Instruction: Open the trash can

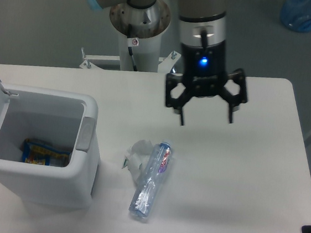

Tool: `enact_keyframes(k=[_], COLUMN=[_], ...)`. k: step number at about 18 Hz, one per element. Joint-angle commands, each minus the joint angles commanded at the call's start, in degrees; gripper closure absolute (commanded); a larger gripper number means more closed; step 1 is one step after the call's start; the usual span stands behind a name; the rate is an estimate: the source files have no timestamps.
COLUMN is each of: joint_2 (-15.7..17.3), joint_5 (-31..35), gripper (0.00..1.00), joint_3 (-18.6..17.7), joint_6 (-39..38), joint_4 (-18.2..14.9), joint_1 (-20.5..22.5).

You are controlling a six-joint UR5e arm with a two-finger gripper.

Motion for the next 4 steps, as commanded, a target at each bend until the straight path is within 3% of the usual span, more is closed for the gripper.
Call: enact_keyframes(k=[4], joint_2=[-0.1], joint_5=[0.0], gripper=[0.00], joint_3=[-0.4], joint_6=[2.8], joint_4=[-0.6], joint_1=[1.3])
